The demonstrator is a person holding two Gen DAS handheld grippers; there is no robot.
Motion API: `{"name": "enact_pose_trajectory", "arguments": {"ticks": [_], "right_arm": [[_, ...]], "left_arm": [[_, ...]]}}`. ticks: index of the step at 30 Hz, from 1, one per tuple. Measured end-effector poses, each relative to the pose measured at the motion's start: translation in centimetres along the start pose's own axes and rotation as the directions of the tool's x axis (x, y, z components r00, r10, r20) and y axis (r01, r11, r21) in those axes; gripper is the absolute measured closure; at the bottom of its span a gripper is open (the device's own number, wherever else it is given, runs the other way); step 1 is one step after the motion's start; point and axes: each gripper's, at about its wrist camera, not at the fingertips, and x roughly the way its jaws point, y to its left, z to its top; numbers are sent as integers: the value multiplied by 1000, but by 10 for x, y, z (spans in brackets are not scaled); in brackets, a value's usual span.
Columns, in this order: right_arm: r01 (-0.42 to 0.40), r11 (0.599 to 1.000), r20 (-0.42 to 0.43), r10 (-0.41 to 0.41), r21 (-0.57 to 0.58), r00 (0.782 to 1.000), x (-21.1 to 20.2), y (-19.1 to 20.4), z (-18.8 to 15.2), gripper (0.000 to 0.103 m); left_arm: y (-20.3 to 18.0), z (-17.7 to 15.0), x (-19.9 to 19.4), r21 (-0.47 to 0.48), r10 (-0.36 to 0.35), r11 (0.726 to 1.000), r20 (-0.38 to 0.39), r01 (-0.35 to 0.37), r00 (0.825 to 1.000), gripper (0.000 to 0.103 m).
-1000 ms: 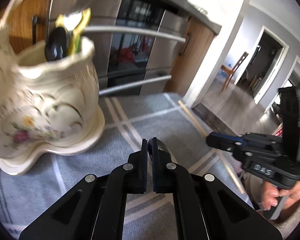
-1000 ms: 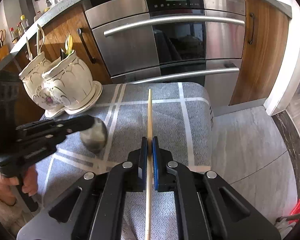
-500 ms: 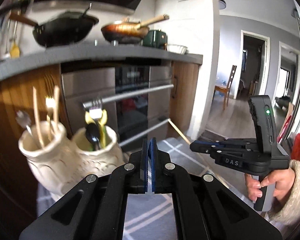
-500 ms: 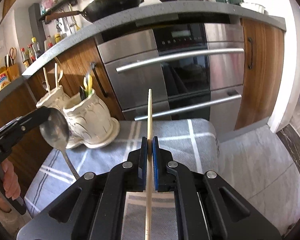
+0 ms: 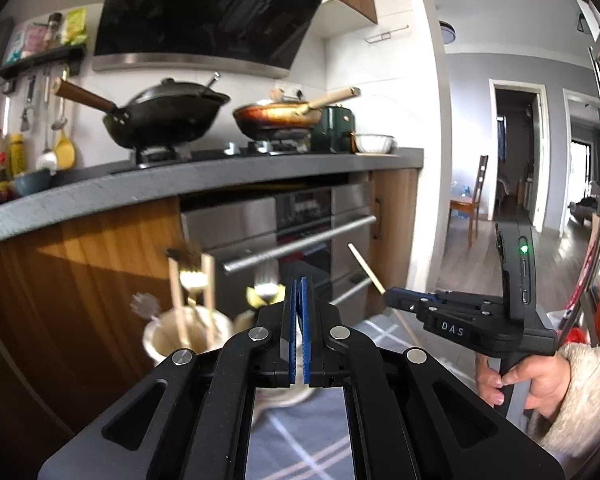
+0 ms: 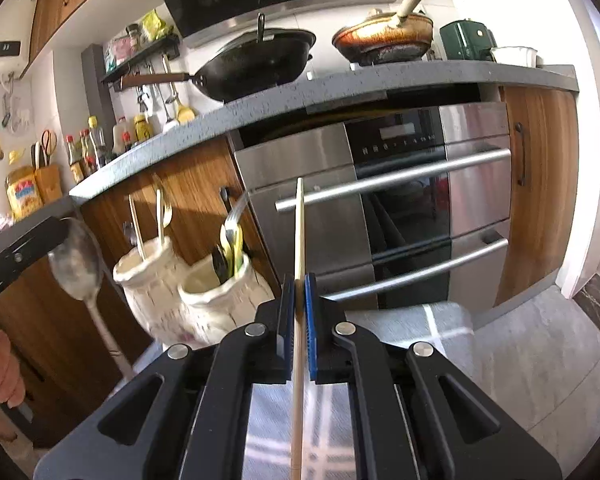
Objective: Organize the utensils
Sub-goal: 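Lift the spoon with the left gripper while the right lifts the chopstick over the holder, then lower the spoon into the larger pot and open while the right drops the chopstick into the smaller pot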
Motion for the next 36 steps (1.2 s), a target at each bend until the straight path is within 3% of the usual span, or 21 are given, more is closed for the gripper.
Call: {"name": "enact_pose_trajectory", "arguments": {"ticks": [6,12,18,27,36], "right_arm": [[-38,999,77,36,28,996,23,21,29,98],[-80,996,132,73,50,989,53,47,53,98],[-61,996,174,48,72,984,86,63,65,98],[-17,997,191,3,72,982,114,59,62,98],[54,999,202,-54,8,978,119,61,36,98]], "left_arm": [[37,25,-15,-16,46,999,25,-46,999,100],[76,50,-20,-23,137,990,63,-136,989,100],[104,64,-12,-33,198,980,80,-196,977,100],[131,58,16,-48,251,967,54,-249,966,100],[126,32,35,-35,223,974,-3,-223,975,100]]}}
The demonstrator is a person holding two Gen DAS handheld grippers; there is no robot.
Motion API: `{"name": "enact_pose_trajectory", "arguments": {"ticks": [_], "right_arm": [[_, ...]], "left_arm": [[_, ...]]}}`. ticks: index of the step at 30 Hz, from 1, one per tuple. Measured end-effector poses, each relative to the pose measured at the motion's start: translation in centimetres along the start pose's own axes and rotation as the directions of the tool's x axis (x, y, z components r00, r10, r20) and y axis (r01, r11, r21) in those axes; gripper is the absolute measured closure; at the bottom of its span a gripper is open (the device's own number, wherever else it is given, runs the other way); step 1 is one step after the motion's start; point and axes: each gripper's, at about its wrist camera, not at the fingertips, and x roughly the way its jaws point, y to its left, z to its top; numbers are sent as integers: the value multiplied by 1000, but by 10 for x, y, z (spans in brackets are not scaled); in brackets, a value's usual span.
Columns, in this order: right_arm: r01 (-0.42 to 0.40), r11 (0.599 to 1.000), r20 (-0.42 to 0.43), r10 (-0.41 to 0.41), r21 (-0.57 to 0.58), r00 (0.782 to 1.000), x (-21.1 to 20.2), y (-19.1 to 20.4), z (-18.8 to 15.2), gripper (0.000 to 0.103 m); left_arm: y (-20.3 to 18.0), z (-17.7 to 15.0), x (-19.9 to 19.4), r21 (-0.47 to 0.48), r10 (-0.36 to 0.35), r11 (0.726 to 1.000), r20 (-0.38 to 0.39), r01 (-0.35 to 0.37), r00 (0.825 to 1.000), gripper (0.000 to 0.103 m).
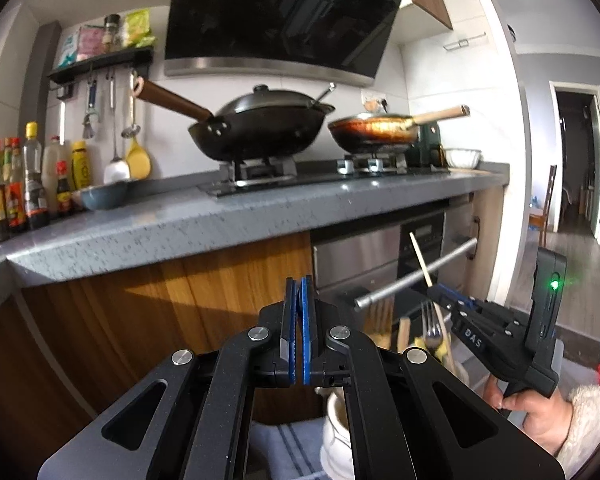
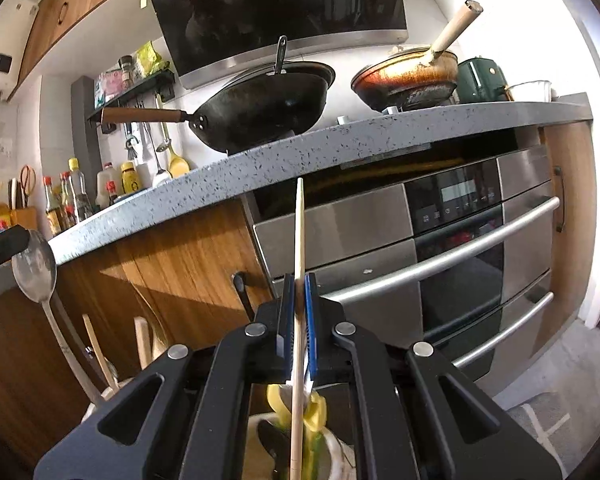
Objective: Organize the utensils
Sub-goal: 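Lower the spoon into the larger pot and open while the right drops the chopstick into the smaller pot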
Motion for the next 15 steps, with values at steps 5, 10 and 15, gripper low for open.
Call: {"name": "enact_pose_trajectory", "arguments": {"ticks": [5,10,15], "right_arm": [[1,1000,-35,-2,-28,999,-6,1,-13,98],[-32,999,-91,28,-38,995,-24,-4,-21,98],[-78,996,-154,70,-50,986,-36,-2,-30,98]], "left_arm": [[-1,-15,4,-37,-27,999,-38,25,999,100],[-10,-26,7,-49,-49,998,-74,46,996,100],[-25,-33,14,-33,-68,997,-121,64,990,99]]}}
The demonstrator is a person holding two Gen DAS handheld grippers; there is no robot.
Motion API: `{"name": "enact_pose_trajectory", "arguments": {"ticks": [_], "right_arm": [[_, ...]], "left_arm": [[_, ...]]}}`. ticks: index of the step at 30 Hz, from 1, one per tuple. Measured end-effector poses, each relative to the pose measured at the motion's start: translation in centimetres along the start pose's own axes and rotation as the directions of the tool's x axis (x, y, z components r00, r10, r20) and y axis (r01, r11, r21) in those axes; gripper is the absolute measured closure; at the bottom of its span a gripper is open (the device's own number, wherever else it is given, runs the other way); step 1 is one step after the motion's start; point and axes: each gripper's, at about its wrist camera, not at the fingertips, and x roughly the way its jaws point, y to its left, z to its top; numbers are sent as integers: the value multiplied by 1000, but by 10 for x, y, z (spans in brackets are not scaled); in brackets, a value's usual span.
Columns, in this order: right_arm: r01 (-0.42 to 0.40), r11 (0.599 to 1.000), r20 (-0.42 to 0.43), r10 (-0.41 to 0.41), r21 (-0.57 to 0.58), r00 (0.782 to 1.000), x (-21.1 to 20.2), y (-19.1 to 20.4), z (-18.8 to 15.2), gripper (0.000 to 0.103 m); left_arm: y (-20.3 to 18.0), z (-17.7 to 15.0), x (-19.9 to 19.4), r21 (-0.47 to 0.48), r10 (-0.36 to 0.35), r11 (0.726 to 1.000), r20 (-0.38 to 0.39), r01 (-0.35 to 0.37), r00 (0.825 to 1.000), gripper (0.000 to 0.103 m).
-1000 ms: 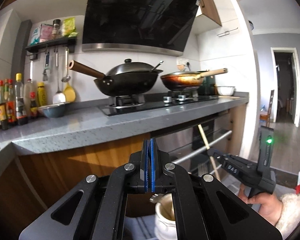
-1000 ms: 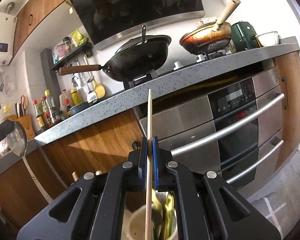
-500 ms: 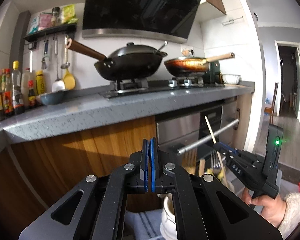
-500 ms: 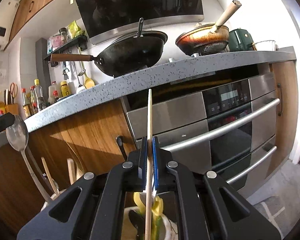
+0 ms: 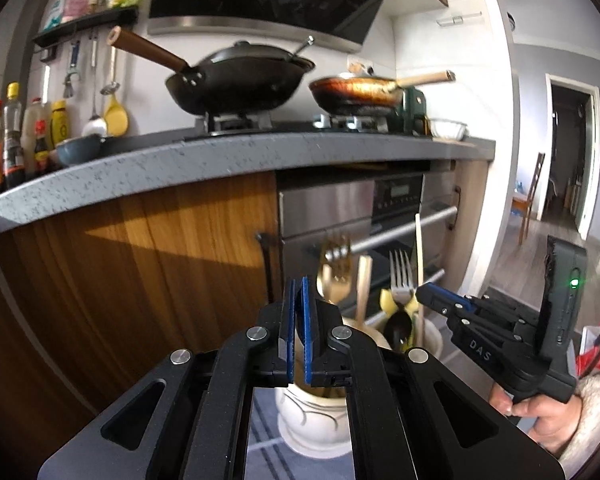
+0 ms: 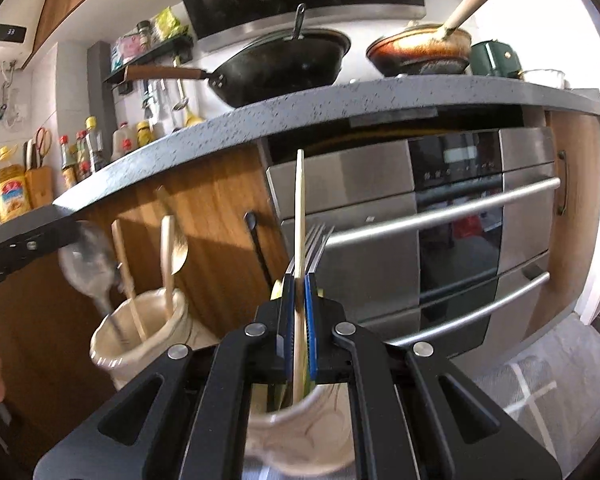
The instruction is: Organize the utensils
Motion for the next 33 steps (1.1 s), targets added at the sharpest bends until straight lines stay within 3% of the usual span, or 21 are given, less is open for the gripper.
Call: {"name": "enact_pose_trajectory", "arguments": {"ticks": [7,15,16,18,22,24,29,31,33], "right_arm": [[-25,998,-81,21,-50,996,2,14,-7,98],[-41,998,-150,33,-51,988,4,18,-3,95],[-43,998,-155,34,-53,987,4,18,-3,93],[-49,998,-157,41,-48,987,0,19,-3,76],[-34,999,-159,28,-36,987,-15,17,3,74],[-20,1000,-152,16,-23,988,-26,14,5,58],[15,1000,-176,-15,1,984,-51,7,4,42],[23,1000,-191,-20,10,981,-59,5,1,41],[30,999,-206,-26,15,978,-67,4,-4,31]], "left_arm": [[-3,-8,7,-13,0,1000,-50,-1,999,98],[11,-6,7,-92,-29,996,-75,22,997,97],[11,-6,6,-93,-31,995,-76,24,997,90],[11,-5,4,-95,-30,995,-76,22,997,79],[9,-4,-2,-96,-25,995,-87,16,996,71],[7,-3,-8,-96,-24,995,-86,16,996,64],[0,-2,-29,-97,-19,995,-75,12,997,48],[-4,-6,-38,-107,-5,994,-74,-3,997,30],[-10,-13,-46,-117,-3,993,-72,-6,997,26]]}}
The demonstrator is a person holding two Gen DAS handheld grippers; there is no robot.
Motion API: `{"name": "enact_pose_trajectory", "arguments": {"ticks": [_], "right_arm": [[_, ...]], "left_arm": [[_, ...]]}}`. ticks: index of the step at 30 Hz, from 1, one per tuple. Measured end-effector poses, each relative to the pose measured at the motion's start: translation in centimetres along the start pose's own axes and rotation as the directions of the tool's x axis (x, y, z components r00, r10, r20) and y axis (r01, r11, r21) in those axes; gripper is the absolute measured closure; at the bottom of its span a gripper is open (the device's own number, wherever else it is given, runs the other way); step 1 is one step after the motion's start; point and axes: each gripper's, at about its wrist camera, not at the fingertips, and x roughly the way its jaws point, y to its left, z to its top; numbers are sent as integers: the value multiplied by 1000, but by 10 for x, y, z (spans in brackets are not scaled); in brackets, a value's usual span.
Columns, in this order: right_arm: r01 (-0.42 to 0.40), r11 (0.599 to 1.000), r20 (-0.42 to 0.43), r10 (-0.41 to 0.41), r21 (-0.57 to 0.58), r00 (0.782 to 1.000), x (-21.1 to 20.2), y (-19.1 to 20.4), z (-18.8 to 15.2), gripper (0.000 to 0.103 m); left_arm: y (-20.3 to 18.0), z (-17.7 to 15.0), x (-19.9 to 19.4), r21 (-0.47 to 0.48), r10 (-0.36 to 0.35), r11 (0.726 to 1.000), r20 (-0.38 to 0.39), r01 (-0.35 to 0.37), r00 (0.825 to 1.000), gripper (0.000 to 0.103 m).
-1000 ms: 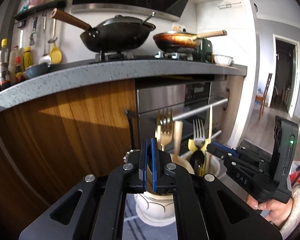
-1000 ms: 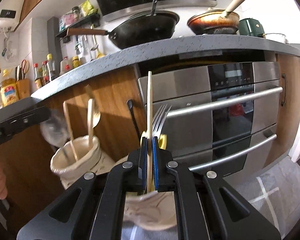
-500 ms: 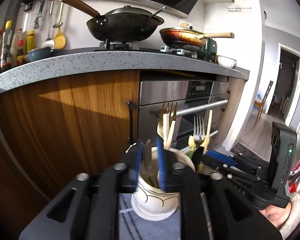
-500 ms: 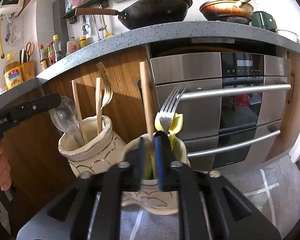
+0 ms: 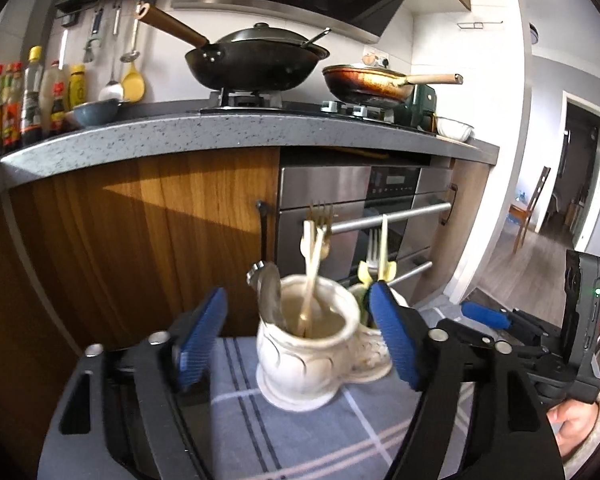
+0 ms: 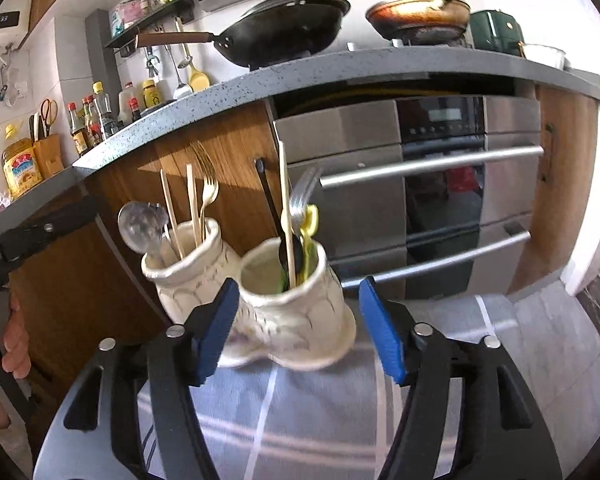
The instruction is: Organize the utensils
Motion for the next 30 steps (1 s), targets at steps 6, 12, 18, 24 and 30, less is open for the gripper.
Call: {"name": "enact_pose_trajectory", "arguments": {"ticks": [6,12,18,24,30], "right_arm": [[29,1000,5,-29,1,1000,-19,-4,-21,10],[51,999,67,-50,-14,997,-26,-9,-41,5],[86,993,145,-75,-75,987,-37,0,-44,5],[119,979,200,-85,-164,976,-45,20,-51,5],[107,976,197,-69,-188,978,-47,30,-54,5]], "left_arm": [[-15,-40,-8,-15,32,999,-23,-32,999,14],[-20,-78,-1,-5,107,994,-21,-107,994,9],[-16,-91,0,-9,149,989,5,-149,989,6],[-25,-96,-3,58,200,978,27,-201,979,5],[-27,-97,-9,64,195,978,46,-198,980,5]]}}
